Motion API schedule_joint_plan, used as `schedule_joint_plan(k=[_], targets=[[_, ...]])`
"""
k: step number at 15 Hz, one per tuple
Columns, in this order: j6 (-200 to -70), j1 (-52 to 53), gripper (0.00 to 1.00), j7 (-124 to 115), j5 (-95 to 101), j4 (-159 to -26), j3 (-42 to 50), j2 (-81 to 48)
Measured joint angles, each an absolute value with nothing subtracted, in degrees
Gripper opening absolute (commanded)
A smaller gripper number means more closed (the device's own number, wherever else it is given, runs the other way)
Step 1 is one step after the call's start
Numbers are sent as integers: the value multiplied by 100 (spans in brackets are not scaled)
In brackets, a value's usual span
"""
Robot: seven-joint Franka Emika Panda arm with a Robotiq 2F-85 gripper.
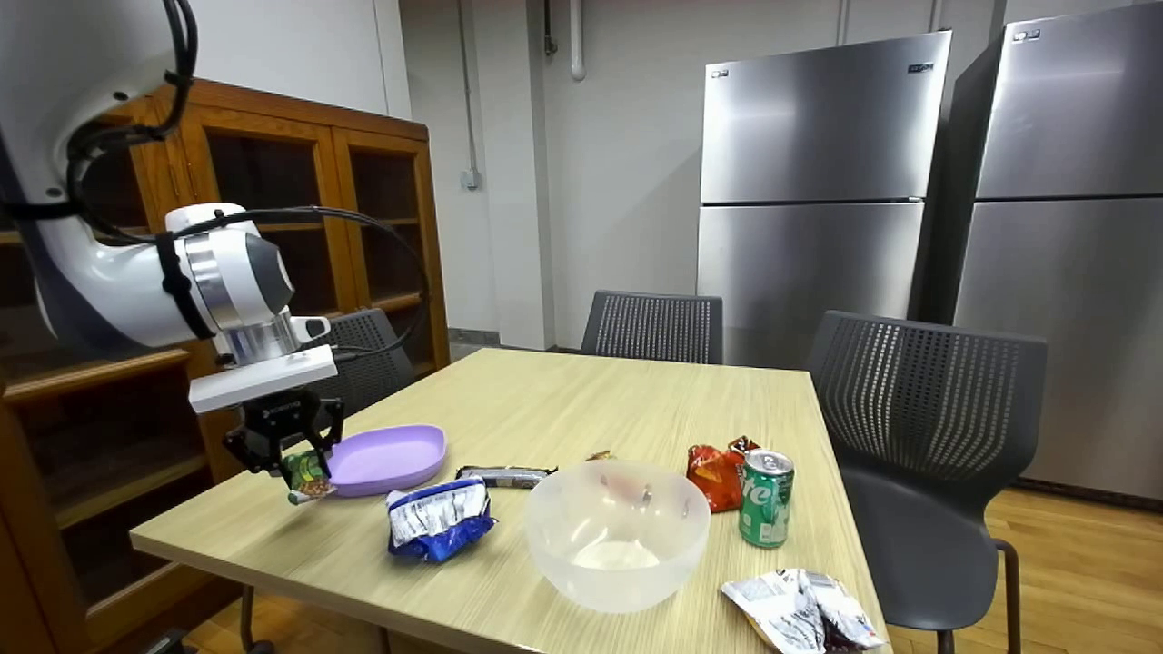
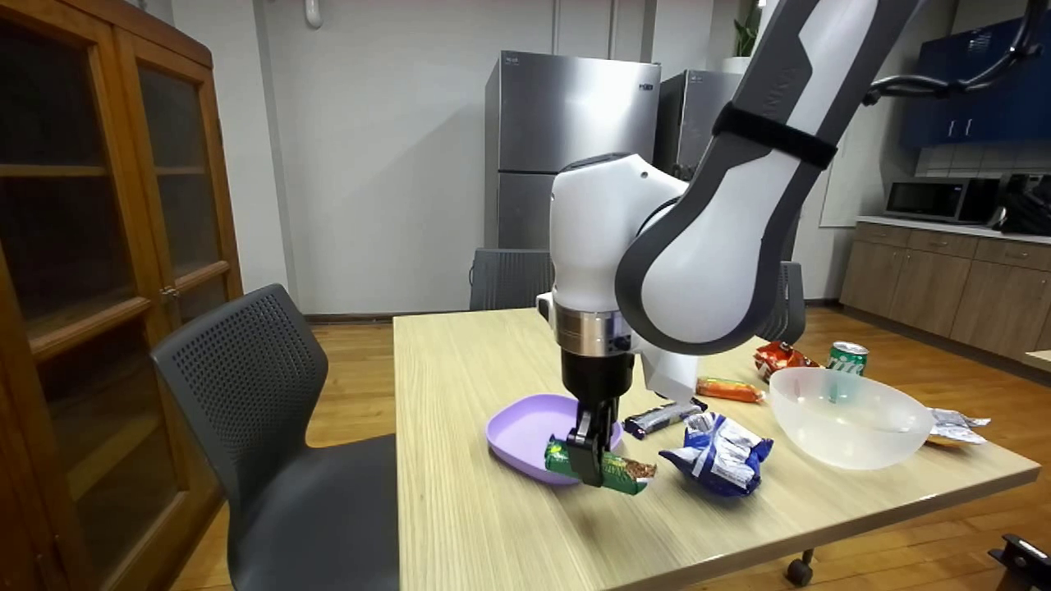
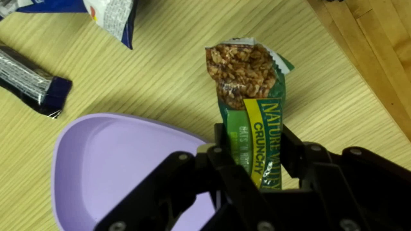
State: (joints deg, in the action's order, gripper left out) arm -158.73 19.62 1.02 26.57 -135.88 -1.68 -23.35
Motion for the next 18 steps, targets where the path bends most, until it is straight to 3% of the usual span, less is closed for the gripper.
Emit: schedule_joint_plan(k=[18], targets=[[-14783,1725,15,80,1665,-12012,-388,-2947]])
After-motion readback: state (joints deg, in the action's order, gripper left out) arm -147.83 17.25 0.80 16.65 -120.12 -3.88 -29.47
